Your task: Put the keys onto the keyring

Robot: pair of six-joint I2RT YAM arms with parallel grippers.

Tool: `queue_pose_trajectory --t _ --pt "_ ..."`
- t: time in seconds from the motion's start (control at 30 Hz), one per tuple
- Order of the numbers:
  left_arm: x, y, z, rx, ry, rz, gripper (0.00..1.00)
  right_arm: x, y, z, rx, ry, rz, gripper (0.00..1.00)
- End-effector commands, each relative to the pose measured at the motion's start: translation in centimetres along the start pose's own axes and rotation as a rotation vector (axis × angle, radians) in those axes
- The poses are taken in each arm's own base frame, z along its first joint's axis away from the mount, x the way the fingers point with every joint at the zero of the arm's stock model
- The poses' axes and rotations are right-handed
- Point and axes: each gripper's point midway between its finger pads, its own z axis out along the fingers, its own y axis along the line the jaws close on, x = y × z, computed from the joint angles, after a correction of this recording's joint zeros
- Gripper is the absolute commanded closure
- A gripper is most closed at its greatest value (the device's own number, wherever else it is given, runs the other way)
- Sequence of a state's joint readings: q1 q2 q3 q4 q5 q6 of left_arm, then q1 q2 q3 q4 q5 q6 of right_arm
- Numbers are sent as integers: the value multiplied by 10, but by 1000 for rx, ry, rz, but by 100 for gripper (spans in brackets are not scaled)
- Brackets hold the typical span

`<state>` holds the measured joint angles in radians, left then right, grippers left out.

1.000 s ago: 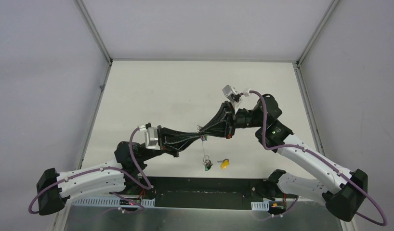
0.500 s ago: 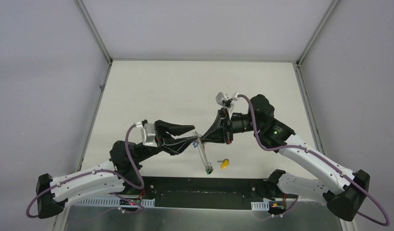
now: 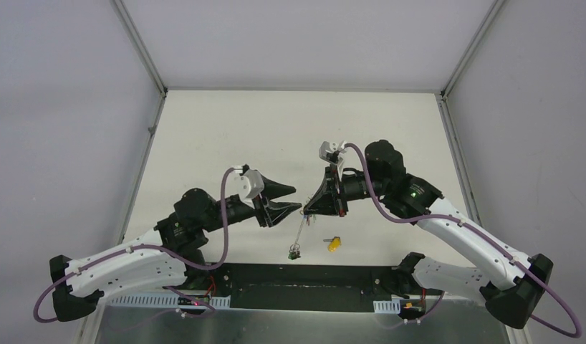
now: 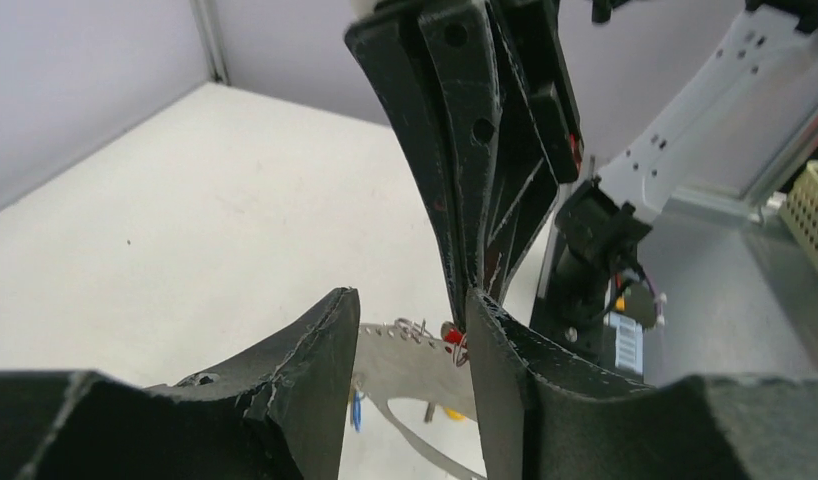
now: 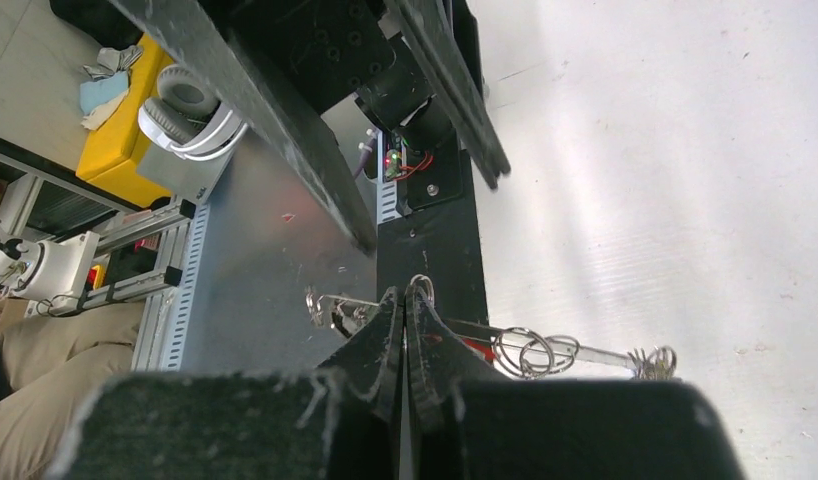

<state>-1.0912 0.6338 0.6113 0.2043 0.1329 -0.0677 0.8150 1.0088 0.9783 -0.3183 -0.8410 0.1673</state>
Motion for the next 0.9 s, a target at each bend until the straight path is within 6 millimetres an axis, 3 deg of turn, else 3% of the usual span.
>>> queue_pose_trajectory --t 0.0,0.4,0.53,0.87 --pt "19 -12 3 91 163 52 56 -23 10 -4 -15 -43 -84 100" --pt "38 -23 0 185 272 96 61 -23 16 -5 -44 -41 -96 100" --pt "39 -22 -2 180 274 98 68 -24 18 -5 -58 -40 -99 100" --pt "44 -27 10 218 278 89 75 -25 18 -3 -67 -39 -96 100"
